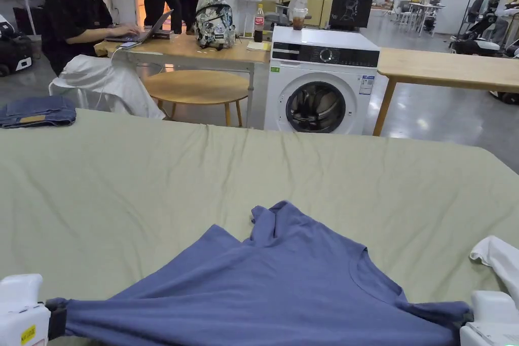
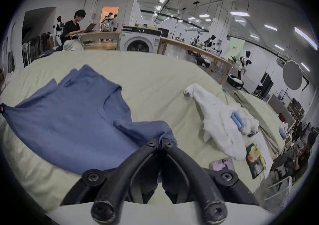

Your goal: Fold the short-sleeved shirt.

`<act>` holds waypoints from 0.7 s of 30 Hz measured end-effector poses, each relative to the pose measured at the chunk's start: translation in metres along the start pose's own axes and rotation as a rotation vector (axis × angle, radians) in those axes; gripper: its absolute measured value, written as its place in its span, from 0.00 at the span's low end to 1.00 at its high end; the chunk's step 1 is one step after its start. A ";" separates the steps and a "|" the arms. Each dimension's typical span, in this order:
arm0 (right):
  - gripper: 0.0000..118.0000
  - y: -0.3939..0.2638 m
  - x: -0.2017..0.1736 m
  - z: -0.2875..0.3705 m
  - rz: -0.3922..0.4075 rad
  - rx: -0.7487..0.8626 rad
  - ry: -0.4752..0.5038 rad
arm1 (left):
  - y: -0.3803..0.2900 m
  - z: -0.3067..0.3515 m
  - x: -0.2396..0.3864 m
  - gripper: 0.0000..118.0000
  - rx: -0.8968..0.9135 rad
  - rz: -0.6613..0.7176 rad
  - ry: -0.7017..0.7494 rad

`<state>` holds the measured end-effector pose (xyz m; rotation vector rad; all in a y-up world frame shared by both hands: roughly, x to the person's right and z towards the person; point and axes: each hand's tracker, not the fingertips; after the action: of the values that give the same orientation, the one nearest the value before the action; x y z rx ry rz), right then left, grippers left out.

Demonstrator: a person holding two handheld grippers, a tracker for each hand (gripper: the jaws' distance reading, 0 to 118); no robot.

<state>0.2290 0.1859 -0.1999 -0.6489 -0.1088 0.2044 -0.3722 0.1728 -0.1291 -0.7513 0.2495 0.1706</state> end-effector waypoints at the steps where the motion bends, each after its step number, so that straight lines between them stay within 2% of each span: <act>1: 0.00 -0.005 -0.001 -0.003 0.003 -0.013 0.000 | -0.003 -0.006 0.000 0.03 -0.013 0.000 0.005; 6: 0.00 -0.025 -0.004 -0.023 -0.018 -0.047 0.007 | -0.007 -0.026 0.000 0.04 -0.053 -0.025 0.032; 7: 0.01 -0.028 -0.005 -0.024 -0.016 -0.048 0.004 | -0.006 -0.033 -0.004 0.08 -0.062 -0.027 0.033; 9: 0.04 -0.030 -0.007 -0.023 -0.020 -0.050 0.003 | -0.008 -0.035 -0.003 0.27 -0.066 -0.026 0.047; 10: 0.14 -0.031 -0.006 -0.024 -0.023 -0.044 0.003 | -0.008 -0.033 -0.003 0.46 -0.059 -0.025 0.061; 11: 0.29 -0.031 -0.007 -0.024 -0.021 -0.040 -0.001 | -0.008 -0.031 -0.004 0.54 -0.053 -0.021 0.063; 12: 0.48 -0.031 -0.008 -0.022 -0.019 -0.031 -0.010 | -0.007 -0.028 -0.004 0.56 -0.044 -0.009 0.056; 13: 0.60 -0.030 -0.010 -0.020 -0.019 -0.018 -0.015 | -0.006 -0.025 -0.003 0.56 -0.034 0.010 0.045; 17: 0.60 -0.019 -0.025 -0.005 -0.038 0.057 0.016 | 0.004 -0.009 0.013 0.56 0.045 0.069 0.002; 21: 0.60 0.003 -0.054 0.015 -0.044 0.178 0.082 | 0.019 0.000 0.042 0.56 0.154 0.041 -0.097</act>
<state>0.1730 0.1854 -0.1917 -0.4767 -0.0254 0.1427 -0.3366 0.1894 -0.1532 -0.5840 0.1836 0.2238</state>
